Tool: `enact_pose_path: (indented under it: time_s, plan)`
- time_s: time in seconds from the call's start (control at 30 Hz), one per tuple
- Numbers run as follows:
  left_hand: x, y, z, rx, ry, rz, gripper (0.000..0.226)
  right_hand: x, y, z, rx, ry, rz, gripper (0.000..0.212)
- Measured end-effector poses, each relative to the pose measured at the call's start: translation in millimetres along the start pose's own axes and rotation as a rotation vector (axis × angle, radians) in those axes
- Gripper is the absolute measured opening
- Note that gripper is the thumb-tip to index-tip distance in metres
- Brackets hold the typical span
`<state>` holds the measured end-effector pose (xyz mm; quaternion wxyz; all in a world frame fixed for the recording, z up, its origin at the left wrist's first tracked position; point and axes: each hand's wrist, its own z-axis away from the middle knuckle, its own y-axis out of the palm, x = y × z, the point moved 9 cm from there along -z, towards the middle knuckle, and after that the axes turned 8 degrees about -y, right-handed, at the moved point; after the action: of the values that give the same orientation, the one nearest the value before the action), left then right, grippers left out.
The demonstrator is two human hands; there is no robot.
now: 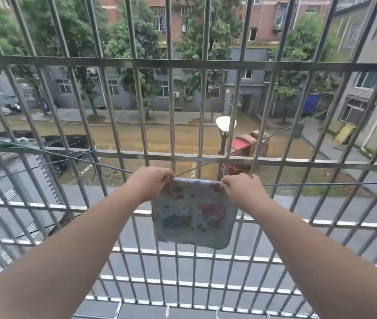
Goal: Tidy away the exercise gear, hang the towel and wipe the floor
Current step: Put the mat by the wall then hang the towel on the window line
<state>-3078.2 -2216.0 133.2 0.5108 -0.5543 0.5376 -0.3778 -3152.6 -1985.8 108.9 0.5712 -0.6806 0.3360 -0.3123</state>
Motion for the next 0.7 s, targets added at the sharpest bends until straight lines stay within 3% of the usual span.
enact_pose_path:
  time_s: [0.1,0.3,0.5,0.7]
  plan:
    - [-12.2,1.8,7.0,-0.012,0.052,-0.113,0.038,-1.0,-3.5,9.7,-0.015,0.027,-0.005,0.033]
    - [-45.7,-11.3,68.8,-0.028,0.101,-0.097,0.062,10.6,-38.6,93.4,-0.261,0.084,-0.151,0.06]
    - [-84.6,-8.3,112.5,-0.001,0.261,-0.141,0.069,6.1,-16.2,201.2,-0.136,0.23,-0.093,0.065]
    - [-139.7,3.8,148.6,0.038,0.513,0.01,0.067,11.9,-13.7,299.2,-0.183,0.431,-0.032,0.064]
